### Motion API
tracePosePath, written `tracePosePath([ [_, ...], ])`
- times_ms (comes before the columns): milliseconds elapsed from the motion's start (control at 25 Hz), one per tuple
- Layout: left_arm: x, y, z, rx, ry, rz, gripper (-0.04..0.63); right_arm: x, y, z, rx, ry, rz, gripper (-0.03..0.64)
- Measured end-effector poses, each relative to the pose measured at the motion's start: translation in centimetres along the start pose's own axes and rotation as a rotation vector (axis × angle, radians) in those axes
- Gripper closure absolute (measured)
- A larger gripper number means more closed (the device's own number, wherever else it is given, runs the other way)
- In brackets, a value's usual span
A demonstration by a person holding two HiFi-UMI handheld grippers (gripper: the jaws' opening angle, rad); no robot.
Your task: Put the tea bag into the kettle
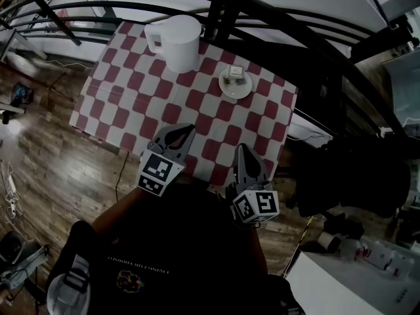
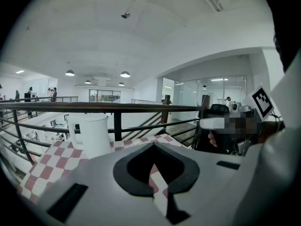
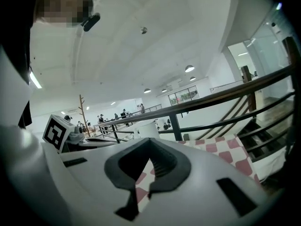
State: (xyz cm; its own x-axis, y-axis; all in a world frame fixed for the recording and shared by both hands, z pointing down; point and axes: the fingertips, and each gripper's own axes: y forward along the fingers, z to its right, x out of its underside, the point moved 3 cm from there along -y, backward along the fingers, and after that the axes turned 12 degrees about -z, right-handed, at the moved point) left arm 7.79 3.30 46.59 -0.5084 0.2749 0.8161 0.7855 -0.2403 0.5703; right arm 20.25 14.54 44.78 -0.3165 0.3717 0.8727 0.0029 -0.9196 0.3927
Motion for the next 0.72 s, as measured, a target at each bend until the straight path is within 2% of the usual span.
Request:
tracePosePath([
  [120, 0.0, 0.2, 0.2, 0.004, -0.003, -0.003, 0.592, -0.5, 0.4, -0.3, 0.011, -0.031, -0.006, 0.606],
  [280, -0.1, 0.0, 0.4, 0.004, 0.007, -0.001, 0.592, -0.2, 0.8, -1.3, -0.024, -0.078, -0.028, 0.606],
  [520, 0.3, -0.1, 0.5, 0.015, 0.007, -0.014, 0.592, 0.2, 1.3, -2.3, -0.056, -0.076, -0.043, 0.606],
  [720, 0.2, -0.2, 0.3, 0.016, 0.003, -0.012, 0.592, 0.2, 1.5, -2.0, -0.04, -0.072, -0.057, 0.606],
])
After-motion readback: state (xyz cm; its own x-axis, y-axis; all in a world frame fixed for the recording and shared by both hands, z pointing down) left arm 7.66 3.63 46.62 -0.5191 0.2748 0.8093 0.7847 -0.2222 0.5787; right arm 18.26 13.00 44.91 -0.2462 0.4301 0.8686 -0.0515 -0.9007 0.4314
